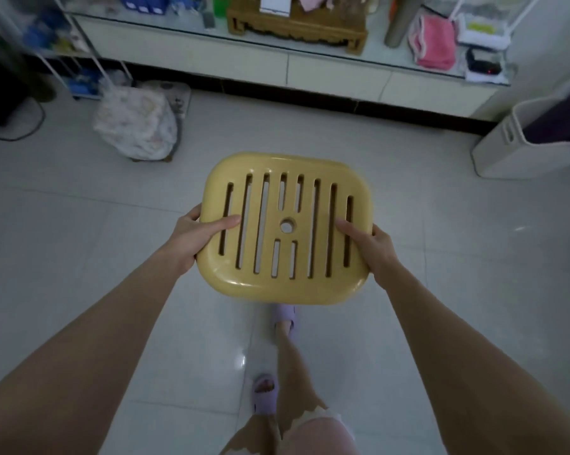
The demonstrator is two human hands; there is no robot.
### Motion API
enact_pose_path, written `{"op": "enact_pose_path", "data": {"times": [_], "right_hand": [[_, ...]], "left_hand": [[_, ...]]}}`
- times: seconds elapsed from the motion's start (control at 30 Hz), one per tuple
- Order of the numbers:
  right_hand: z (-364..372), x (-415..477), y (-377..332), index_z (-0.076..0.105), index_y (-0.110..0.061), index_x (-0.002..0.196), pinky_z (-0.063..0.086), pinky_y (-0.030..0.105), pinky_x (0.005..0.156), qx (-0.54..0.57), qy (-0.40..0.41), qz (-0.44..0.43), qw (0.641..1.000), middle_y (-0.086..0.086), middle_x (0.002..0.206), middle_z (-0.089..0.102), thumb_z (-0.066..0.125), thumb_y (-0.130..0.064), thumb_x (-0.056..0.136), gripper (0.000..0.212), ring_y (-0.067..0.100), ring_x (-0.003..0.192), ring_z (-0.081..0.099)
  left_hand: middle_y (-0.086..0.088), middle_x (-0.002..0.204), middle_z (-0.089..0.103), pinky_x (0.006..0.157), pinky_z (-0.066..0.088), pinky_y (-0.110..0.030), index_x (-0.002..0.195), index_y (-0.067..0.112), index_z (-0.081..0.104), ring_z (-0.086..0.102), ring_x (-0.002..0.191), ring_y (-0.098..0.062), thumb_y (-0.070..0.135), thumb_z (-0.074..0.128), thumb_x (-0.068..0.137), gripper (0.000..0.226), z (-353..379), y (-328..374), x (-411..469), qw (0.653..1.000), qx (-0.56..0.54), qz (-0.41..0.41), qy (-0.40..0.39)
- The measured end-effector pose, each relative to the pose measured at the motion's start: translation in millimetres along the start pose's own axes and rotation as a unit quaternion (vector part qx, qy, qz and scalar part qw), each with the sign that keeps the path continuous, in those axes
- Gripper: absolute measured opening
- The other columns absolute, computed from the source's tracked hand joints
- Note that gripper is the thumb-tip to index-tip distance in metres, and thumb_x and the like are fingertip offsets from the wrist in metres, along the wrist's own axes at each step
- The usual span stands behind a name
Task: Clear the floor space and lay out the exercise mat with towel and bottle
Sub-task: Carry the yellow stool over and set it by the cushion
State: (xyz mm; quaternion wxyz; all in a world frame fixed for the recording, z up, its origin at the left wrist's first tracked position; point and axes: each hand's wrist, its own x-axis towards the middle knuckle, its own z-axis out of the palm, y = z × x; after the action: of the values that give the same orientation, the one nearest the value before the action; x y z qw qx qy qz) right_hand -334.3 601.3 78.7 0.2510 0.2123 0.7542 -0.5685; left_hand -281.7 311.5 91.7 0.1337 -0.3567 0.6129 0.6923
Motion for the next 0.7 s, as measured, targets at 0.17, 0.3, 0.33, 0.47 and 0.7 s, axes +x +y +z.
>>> {"op": "enact_pose_path", "data": {"times": [0.17, 0.3, 0.33, 0.47, 0.7], "right_hand": [[61, 83, -87, 0.058, -0.022, 0.118, 0.055, 0.045, 0.088, -0.021, -0.051, -0.01, 0.998, 0.002, 0.106, 0.07, 0.078, -0.053, 0.068, 0.062, 0.022, 0.095, 0.067], [103, 136, -138, 0.057, -0.025, 0.115, 0.055, 0.045, 0.089, -0.037, -0.079, -0.013, 0.996, 0.002, 0.106, 0.069, 0.078, -0.054, 0.067, 0.059, 0.021, 0.096, 0.066], [114, 147, -150, 0.058, -0.027, 0.112, 0.055, 0.045, 0.088, -0.041, -0.085, -0.016, 0.995, 0.002, 0.106, 0.069, 0.078, -0.053, 0.067, 0.056, 0.021, 0.096, 0.066], [167, 196, -198, 0.058, -0.024, 0.115, 0.054, 0.047, 0.089, -0.051, -0.097, -0.012, 0.994, 0.004, 0.108, 0.069, 0.079, -0.054, 0.066, 0.061, 0.024, 0.098, 0.066], [262, 277, -249, 0.058, -0.018, 0.122, 0.055, 0.045, 0.088, -0.041, -0.084, 0.017, 0.995, 0.004, 0.107, 0.069, 0.079, -0.05, 0.067, 0.067, 0.023, 0.096, 0.067]], "left_hand": [[-0.002, 0.105, 0.072, 0.078, 0.056, -0.036, 0.126, 0.023, 0.057, 0.07, 0.092, -0.017, 0.026, 0.086, 0.061, 0.071, -44, 67, 73, 0.998, -0.024, 0.002, 0.049], [-0.001, 0.105, 0.071, 0.077, 0.056, -0.034, 0.125, 0.024, 0.058, 0.07, 0.092, -0.017, 0.023, 0.085, 0.065, 0.066, -72, 108, 118, 0.996, -0.048, 0.007, 0.071], [-0.001, 0.104, 0.071, 0.077, 0.056, -0.035, 0.125, 0.024, 0.057, 0.07, 0.092, -0.017, 0.023, 0.084, 0.065, 0.066, -79, 117, 129, 0.996, -0.05, 0.005, 0.075], [-0.002, 0.104, 0.072, 0.08, 0.056, -0.037, 0.126, 0.023, 0.058, 0.07, 0.092, -0.018, 0.024, 0.085, 0.064, 0.068, -118, 154, 186, 0.994, -0.059, -0.01, 0.089], [-0.002, 0.102, 0.073, 0.081, 0.056, -0.038, 0.12, 0.023, 0.062, 0.07, 0.091, -0.02, 0.021, 0.086, 0.063, 0.062, -187, 206, 302, 0.994, -0.055, -0.039, 0.087]]}}
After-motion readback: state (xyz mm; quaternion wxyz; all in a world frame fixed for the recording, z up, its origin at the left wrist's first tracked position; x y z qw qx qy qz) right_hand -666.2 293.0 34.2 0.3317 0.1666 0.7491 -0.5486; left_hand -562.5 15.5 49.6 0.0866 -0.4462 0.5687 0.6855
